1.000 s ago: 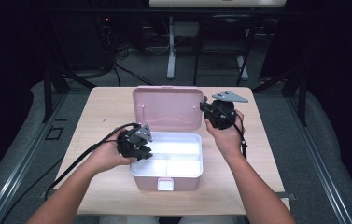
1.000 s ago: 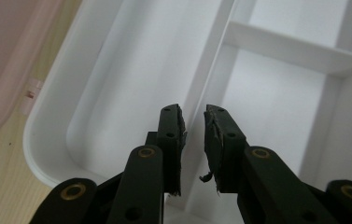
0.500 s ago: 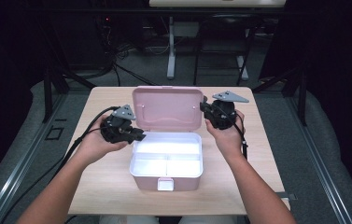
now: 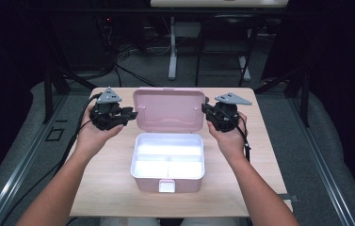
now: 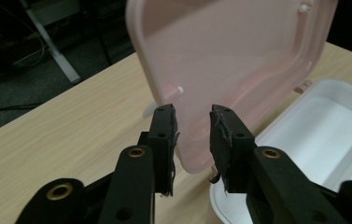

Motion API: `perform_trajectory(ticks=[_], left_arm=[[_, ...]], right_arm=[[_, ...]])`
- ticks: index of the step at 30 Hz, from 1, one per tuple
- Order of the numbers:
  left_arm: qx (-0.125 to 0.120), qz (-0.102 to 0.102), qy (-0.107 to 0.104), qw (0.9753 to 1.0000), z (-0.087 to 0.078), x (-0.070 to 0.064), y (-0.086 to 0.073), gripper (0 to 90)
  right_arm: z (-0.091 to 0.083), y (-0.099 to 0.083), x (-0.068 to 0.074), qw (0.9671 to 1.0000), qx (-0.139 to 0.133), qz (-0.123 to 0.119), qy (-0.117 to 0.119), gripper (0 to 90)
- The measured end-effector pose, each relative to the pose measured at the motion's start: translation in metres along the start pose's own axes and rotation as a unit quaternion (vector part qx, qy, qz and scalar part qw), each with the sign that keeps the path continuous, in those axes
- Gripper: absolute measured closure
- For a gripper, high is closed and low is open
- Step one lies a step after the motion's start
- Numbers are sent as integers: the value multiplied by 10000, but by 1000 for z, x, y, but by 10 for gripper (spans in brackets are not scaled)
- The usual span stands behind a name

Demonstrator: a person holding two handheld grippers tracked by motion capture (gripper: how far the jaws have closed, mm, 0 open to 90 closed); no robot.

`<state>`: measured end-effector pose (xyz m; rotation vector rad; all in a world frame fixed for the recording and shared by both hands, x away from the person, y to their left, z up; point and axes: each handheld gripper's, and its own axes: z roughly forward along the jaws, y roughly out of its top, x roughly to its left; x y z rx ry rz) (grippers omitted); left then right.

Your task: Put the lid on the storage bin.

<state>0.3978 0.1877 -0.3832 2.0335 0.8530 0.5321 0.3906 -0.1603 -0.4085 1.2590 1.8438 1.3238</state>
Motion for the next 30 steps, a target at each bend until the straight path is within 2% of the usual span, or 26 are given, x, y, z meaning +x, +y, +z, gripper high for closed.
perform_trajectory(ticks=[7, 14, 17, 23, 30], left_arm=[[-310, -204, 249, 9990, 2, 8, 2, 663], [-638, -421, 198, 9969, 10, 8, 5, 657], [-738, -430, 241, 9961, 14, 8, 6, 660], [-754, -446, 297, 9957, 18, 8, 5, 785], [-767, -457, 284, 9956, 16, 6, 4, 800]], right_arm=[[-1, -1, 0, 10000, -22, -9, 20, 872], [-2, -1, 0, 10000, -35, -2, 46, 871], [-4, -1, 0, 10000, -48, -30, 63, 871], [-5, -3, 0, 9999, -64, -17, 111, 870], [-6, -1, -3, 9998, 1, 24, 207, 853]])
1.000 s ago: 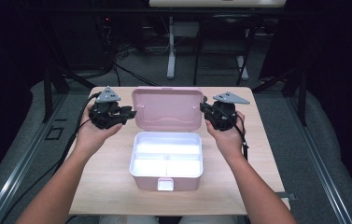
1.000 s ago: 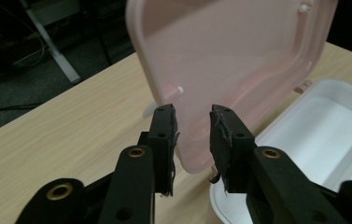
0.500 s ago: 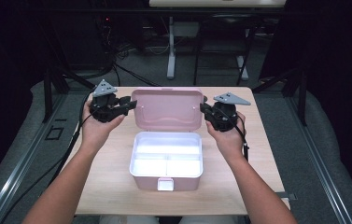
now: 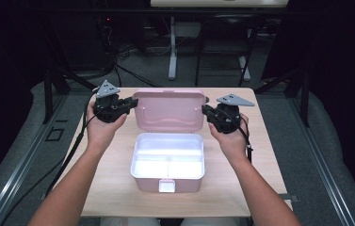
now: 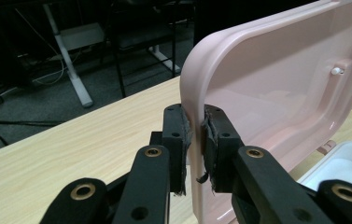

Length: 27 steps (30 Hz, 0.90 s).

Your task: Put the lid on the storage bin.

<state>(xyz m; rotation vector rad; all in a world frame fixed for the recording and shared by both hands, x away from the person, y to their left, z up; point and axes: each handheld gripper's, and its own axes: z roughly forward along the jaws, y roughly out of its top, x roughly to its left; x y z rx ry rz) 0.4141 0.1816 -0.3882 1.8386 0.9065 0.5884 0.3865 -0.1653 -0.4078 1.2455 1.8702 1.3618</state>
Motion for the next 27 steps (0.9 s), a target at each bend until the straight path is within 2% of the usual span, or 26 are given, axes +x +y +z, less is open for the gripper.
perform_trajectory(ticks=[9, 12, 17, 27], left_arm=[[-30, 109, 14, 9999, -6, -5, -2, 799], [-61, 166, 31, 9998, -8, -8, -3, 796], [-167, 99, -91, 9998, -14, -8, -8, 798], [-129, 221, -193, 9995, -26, -14, -12, 790]], right_arm=[[-5, 13, 3, 9998, -167, -49, -32, 832], [-7, 11, 3, 9998, -162, -61, -10, 833], [-13, 9, 5, 9998, -186, -69, 51, 834], [-26, 4, 11, 9996, -216, -105, 177, 832]])
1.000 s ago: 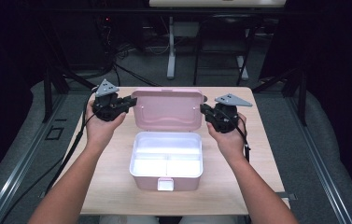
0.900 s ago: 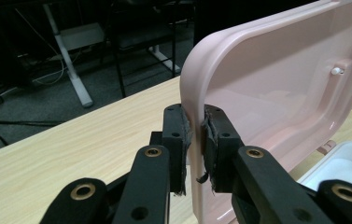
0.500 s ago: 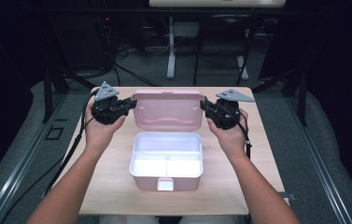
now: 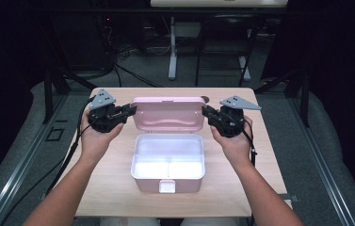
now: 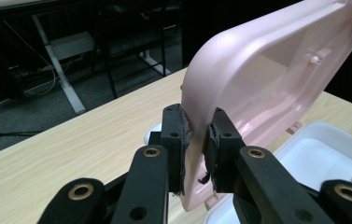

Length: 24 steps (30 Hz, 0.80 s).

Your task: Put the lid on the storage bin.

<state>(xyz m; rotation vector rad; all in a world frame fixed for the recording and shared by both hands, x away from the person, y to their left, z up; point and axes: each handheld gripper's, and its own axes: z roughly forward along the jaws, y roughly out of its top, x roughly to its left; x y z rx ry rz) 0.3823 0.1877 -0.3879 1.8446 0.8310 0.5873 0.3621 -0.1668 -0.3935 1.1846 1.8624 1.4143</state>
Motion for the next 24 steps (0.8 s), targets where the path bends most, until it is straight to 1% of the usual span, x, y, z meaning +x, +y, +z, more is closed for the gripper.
perform_trajectory(ticks=[4, 12, 20, 24], left_arm=[[50, 103, -9, 9999, -7, -5, -1, 786], [27, 126, -32, 9999, -14, -12, -3, 772], [42, 142, -128, 9998, -21, -15, -10, 757], [81, 162, -203, 9996, -27, -19, -15, 748]], right_arm=[[-5, -2, 3, 10000, 7, -29, 36, 831], [-15, -7, 7, 9999, 25, -120, 116, 822], [-23, -13, 11, 9997, 48, -147, 205, 811], [-31, -18, 13, 9994, 71, -167, 284, 812]])
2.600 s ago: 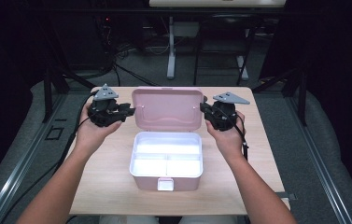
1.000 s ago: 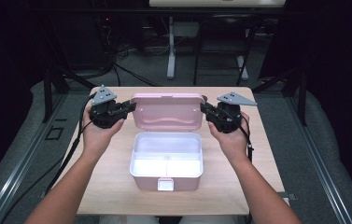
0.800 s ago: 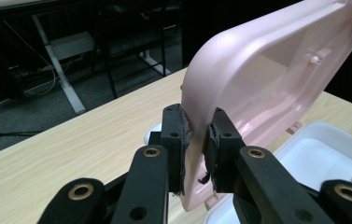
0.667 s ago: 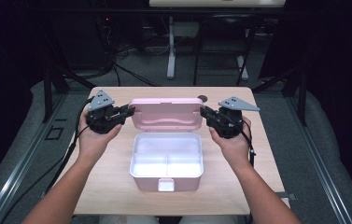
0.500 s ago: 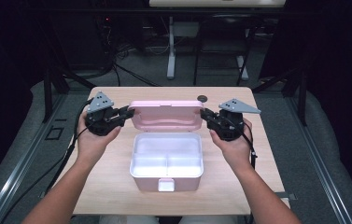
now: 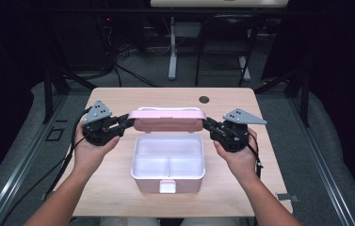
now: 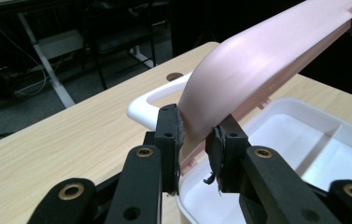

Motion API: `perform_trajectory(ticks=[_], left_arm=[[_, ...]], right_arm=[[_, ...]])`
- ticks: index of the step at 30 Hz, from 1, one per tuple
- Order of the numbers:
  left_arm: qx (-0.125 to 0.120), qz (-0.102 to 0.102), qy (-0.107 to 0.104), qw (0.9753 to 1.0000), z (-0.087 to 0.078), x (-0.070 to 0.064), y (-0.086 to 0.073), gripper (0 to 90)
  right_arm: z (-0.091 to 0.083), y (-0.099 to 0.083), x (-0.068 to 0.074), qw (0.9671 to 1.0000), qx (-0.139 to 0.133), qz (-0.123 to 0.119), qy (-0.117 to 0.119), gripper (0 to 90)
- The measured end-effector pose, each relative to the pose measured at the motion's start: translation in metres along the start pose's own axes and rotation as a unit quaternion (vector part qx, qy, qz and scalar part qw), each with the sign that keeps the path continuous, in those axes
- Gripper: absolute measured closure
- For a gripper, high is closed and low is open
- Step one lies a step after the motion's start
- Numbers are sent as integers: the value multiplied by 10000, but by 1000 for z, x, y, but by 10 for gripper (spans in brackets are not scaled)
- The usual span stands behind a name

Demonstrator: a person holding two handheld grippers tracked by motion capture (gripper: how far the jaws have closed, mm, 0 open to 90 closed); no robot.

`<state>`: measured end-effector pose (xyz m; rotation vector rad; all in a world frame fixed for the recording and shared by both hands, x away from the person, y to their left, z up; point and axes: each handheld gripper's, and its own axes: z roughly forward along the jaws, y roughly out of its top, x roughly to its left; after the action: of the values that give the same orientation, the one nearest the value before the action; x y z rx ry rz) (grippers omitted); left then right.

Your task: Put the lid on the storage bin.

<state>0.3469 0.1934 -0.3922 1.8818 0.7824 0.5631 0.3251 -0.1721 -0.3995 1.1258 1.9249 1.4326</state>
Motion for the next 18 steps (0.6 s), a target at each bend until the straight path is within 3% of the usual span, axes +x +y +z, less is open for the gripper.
perform_trajectory(ticks=[18], left_arm=[[225, 77, -210, 9995, -23, -14, -22, 741]], right_arm=[[-27, -24, 8, 9995, 154, -120, 242, 827]])
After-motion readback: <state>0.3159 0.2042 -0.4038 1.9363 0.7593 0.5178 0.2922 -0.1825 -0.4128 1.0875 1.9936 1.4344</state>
